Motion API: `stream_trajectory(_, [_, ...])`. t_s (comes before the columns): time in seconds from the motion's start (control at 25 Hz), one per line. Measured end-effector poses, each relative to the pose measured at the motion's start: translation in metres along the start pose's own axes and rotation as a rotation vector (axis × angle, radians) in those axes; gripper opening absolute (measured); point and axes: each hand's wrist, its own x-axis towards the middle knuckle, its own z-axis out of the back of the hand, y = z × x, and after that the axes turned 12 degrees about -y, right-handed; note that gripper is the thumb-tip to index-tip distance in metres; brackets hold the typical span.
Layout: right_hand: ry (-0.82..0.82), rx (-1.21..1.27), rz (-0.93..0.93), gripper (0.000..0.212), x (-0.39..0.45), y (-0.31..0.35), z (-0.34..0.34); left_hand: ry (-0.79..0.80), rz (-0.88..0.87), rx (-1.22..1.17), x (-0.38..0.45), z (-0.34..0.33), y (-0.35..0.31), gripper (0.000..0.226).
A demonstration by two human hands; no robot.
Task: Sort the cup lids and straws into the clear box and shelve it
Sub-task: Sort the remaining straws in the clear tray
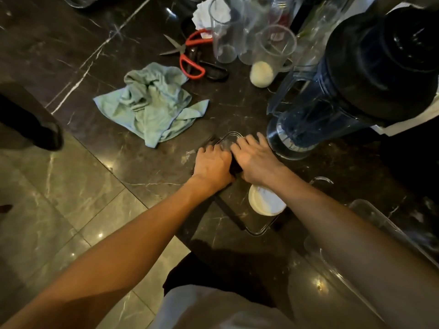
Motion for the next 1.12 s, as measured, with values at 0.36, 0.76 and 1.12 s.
stream_trajectory(0.36, [-0.069,0.030,-0.045,0.035,0.010,0.002,0.007,-0.064,-0.004,-0.058,0.000,0.010,0.008,0.038])
stream_trajectory(0.76, [-0.318,0.258,-0.424,0.032,-0.153,-0.042,0.052,-0.184,-0.421,0.082,-0.029,0.083,-0.109,0.027])
stream_trajectory(1.12, [-0.293,0.547,-0.904,0.026,-0.326,-0.076,-0.023,-0.031,-0.860,0.242,-0.070,0.048,-0.285,0.028])
